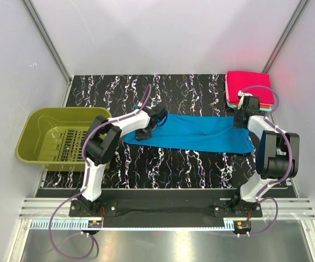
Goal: Fold and stack the t-shirts
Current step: Fold the tshirt
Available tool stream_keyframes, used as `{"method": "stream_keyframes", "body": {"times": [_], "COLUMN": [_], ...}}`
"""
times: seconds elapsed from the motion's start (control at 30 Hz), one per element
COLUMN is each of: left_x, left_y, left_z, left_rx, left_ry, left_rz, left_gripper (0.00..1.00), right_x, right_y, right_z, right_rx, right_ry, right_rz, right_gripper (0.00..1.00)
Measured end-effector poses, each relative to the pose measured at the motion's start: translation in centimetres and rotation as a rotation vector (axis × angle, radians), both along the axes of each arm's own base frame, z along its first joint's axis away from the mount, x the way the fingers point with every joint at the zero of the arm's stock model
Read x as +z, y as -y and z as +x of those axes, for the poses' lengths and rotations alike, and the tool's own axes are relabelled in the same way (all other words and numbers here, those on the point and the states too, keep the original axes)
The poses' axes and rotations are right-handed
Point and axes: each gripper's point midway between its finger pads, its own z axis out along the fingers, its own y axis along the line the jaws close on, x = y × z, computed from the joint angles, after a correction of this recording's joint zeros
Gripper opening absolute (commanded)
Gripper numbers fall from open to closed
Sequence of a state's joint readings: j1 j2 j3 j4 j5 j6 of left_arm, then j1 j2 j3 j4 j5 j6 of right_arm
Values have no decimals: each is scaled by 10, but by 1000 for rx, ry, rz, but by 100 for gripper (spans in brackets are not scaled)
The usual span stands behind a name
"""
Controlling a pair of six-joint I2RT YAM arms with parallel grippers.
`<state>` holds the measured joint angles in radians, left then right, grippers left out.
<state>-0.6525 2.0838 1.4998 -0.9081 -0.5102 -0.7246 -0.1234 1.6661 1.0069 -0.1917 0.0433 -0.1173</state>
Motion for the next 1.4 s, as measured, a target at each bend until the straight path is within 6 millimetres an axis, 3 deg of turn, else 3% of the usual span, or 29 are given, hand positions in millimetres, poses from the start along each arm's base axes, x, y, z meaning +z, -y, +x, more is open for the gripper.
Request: {"method": "stream_keyframes", "body": {"times": [0.23, 0.3, 0.33, 0.6, 0.7, 0.73, 0.77, 0.87, 1.0, 1.2, 1.3, 1.4], "left_x": [0, 0, 1, 4, 9, 12, 16, 26, 30, 18, 3, 2], "left_y": [0, 0, 0, 17, 30, 35, 40, 52, 58, 36, 19, 17], "left_z": [0, -1, -1, -4, -2, -1, 1, 5, 6, 9, 7, 9], "left_rx": [1, 1, 0, -21, -47, -60, -71, -100, -117, -71, -39, -29], "left_ry": [0, -2, -3, -27, -28, -23, -15, 15, 26, 5, -34, -22], "left_rz": [2, 1, 1, -57, -96, -107, -119, -146, -154, -128, -88, -88], "left_gripper": [17, 18, 20, 25, 30, 32, 33, 35, 34, 31, 31, 32], "right_x": [-8, -6, -4, 32, 51, 54, 55, 42, 5, -38, -46, -47], "right_y": [8, 8, 9, 1, -4, -5, -6, -10, -5, 25, 35, 39], "right_z": [-7, -11, -12, -32, -38, -39, -40, -48, -63, -89, -96, -96], "right_rx": [-29, -47, -66, -182, -254, -284, -312, -393, -490, -634, -675, -687], "right_ry": [-50, -72, -82, -89, -45, -35, -32, -64, -172, -293, -313, -307], "right_rz": [-33, -28, -22, 68, 126, 148, 168, 236, 304, 322, 340, 356], "right_gripper": [21, 43, 45, 40, 21, 9, 5, 1, 0, 1, 1, 1]}}
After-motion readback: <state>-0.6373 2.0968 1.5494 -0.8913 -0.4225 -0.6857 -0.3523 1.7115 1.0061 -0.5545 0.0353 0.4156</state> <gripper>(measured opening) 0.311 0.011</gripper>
